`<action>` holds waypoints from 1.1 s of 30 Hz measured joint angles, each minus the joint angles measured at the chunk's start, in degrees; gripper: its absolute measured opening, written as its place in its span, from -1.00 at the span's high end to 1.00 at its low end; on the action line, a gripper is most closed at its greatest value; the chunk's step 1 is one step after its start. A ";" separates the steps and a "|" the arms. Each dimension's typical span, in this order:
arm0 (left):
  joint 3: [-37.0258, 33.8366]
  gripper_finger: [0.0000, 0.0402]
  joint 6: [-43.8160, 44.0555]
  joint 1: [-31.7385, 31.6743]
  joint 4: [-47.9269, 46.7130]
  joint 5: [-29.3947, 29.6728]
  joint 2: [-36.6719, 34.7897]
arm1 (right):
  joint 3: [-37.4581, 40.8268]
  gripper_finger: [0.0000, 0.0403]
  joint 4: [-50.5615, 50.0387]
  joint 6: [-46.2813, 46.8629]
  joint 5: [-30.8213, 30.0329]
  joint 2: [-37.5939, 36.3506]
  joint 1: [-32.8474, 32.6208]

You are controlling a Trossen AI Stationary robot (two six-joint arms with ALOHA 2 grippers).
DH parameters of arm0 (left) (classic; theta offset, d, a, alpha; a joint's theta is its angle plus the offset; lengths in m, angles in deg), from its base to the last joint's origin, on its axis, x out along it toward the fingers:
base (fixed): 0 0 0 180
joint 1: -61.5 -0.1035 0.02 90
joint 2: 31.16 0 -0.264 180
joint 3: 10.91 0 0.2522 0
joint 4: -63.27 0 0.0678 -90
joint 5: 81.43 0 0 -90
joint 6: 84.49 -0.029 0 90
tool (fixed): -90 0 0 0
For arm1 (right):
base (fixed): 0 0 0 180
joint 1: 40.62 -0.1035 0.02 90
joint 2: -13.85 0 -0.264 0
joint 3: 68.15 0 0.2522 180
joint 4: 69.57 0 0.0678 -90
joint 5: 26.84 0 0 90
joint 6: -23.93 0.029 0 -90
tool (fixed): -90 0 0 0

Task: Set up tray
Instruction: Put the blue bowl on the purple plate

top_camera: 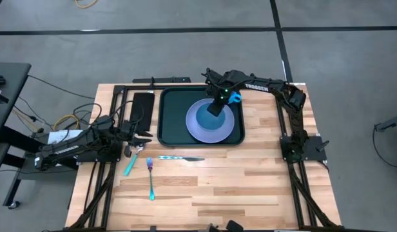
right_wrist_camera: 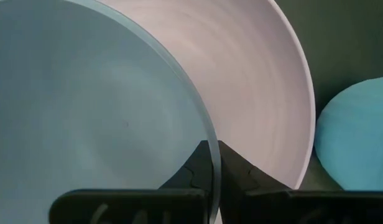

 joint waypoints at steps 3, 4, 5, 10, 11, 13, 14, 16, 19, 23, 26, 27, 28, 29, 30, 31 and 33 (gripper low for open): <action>0.00 0.58 0.00 -0.02 0.00 0.00 0.00 | 0.00 1.00 -0.65 0.32 -0.02 0.00 -0.01; 0.00 0.58 0.00 -0.01 -0.02 0.00 -0.01 | 0.00 1.00 -0.68 0.32 -0.03 0.00 -0.02; 0.00 0.58 0.00 -0.02 0.00 0.00 0.00 | 0.00 1.00 -0.65 0.32 -0.03 0.00 -0.02; 0.00 0.58 0.00 -0.02 0.00 0.00 0.00 | 0.00 1.00 -0.63 0.76 -0.07 0.00 -0.02; 0.00 0.58 0.00 0.00 0.00 0.00 0.00 | 0.00 1.00 -0.63 0.80 -0.07 0.00 -0.06; 0.00 0.58 0.00 -0.02 0.00 0.00 0.00 | 0.00 1.00 -0.61 1.20 -0.16 0.00 -0.26; 0.00 0.58 0.00 -0.01 0.00 0.00 -0.01 | 0.00 1.00 -0.57 1.24 -0.41 0.00 -0.37; 0.00 0.58 0.00 -0.01 -0.01 0.00 0.00 | 0.00 1.00 -0.60 1.45 -1.63 0.00 -0.78; 0.00 0.58 0.00 -0.01 0.00 0.00 -0.01 | 0.00 1.00 -0.58 2.27 -2.81 0.00 -1.28; 0.00 0.58 0.00 -0.01 0.00 0.00 0.00 | 0.00 1.00 -0.57 2.31 -2.89 0.00 -1.76; 0.00 0.58 0.00 -0.02 0.00 -0.01 0.00 | 0.00 1.00 -0.67 2.45 -2.89 0.00 -1.85; 0.00 0.58 0.00 -0.01 0.00 0.00 0.00 | 0.00 1.00 -0.65 2.49 -2.89 0.00 -1.81; 0.00 0.58 0.00 -0.02 0.00 0.00 0.00 | 0.01 1.00 -0.65 2.48 -2.88 0.00 -1.79; 0.00 0.58 0.00 -0.02 0.00 0.00 0.00 | 0.00 1.00 -0.65 2.44 -2.89 0.00 -1.83; 0.00 0.58 0.00 0.00 0.00 0.00 0.00 | 0.00 1.00 -0.63 2.42 -2.88 0.00 -1.88; 0.00 0.58 0.00 0.00 0.00 0.00 0.00 | 0.02 1.00 -0.59 2.42 -2.89 0.00 -1.88; 0.00 0.58 0.00 -0.02 -0.02 0.00 0.00 | 0.00 0.97 -0.64 2.42 -2.87 0.00 -1.86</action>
